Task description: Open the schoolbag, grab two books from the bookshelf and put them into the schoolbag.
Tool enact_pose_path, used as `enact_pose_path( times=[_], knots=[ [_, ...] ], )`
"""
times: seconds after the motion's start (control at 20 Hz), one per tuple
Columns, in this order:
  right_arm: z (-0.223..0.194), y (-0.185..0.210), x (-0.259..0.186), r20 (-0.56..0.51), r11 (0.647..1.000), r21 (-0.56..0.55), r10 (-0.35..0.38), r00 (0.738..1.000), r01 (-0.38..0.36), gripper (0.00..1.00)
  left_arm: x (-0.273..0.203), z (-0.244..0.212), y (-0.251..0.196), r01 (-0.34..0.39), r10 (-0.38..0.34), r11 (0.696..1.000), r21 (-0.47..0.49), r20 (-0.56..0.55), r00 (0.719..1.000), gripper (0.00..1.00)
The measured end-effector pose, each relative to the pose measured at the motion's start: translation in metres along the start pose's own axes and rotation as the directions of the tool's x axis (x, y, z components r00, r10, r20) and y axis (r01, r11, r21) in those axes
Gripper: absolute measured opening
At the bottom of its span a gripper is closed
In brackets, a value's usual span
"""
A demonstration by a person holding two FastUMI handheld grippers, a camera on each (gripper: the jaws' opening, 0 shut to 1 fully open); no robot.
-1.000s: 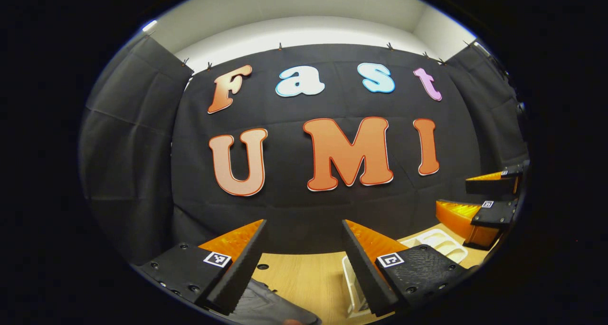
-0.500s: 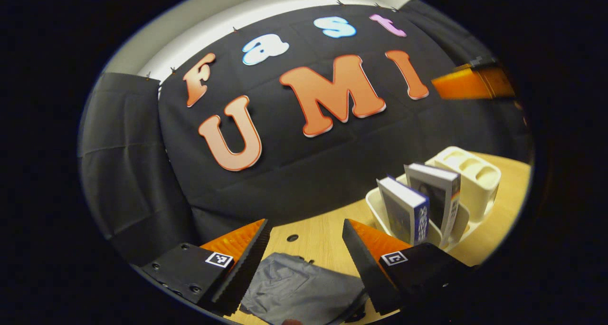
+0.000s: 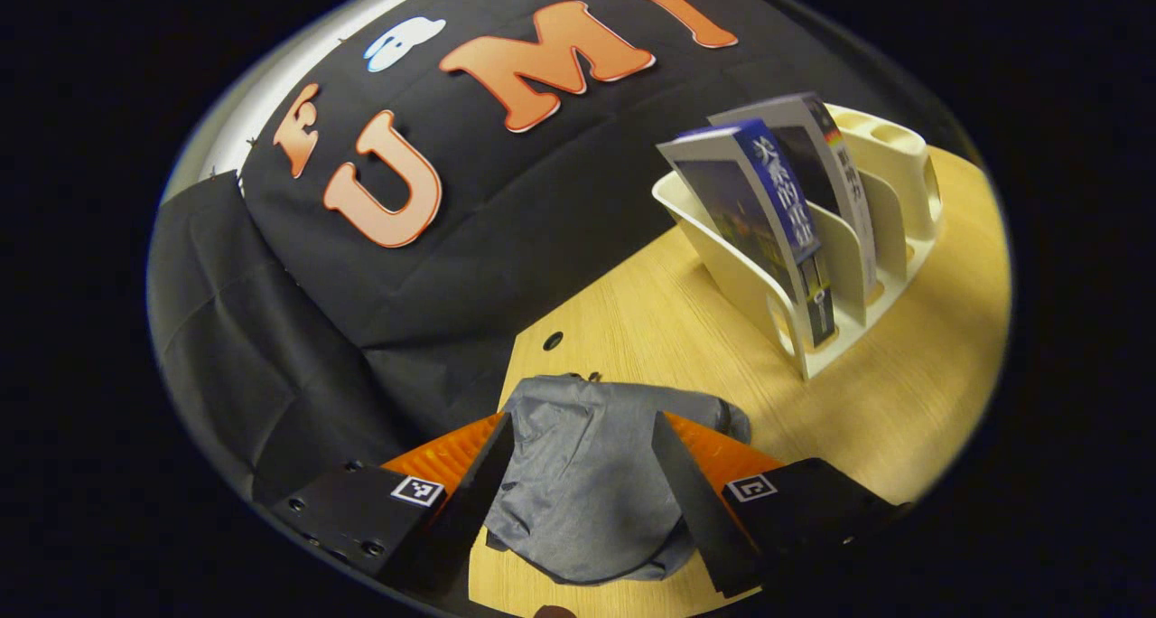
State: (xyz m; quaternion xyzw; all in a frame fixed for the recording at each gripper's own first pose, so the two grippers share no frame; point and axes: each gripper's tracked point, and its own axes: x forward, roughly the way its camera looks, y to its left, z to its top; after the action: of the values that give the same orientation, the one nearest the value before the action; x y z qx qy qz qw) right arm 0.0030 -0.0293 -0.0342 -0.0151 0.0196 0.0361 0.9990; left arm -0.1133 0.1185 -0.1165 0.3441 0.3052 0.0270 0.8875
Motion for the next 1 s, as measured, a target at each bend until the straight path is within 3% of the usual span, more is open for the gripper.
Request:
enact_pose_path(
  times=[0.5,0.75,1.0],
  knots=[
    [-0.016,-0.017,0.004,-0.013,1.000,-0.006,0.024,1.000,-0.025,0.97,-0.004,-0.062,-0.036,0.032,-0.009,0.990,0.140,-0.160,0.987,0.97],
    [-0.022,-0.023,0.005,-0.015,0.999,0.000,0.041,0.999,-0.041,0.97,0.000,-0.080,-0.036,-0.011,0.044,0.989,0.148,-0.224,0.974,0.96],
    [-0.024,-0.031,0.006,-0.016,0.999,0.005,0.038,0.999,-0.038,0.97,0.003,-0.061,-0.004,-0.085,0.115,0.981,0.173,-0.170,0.979,0.92]
  ],
)
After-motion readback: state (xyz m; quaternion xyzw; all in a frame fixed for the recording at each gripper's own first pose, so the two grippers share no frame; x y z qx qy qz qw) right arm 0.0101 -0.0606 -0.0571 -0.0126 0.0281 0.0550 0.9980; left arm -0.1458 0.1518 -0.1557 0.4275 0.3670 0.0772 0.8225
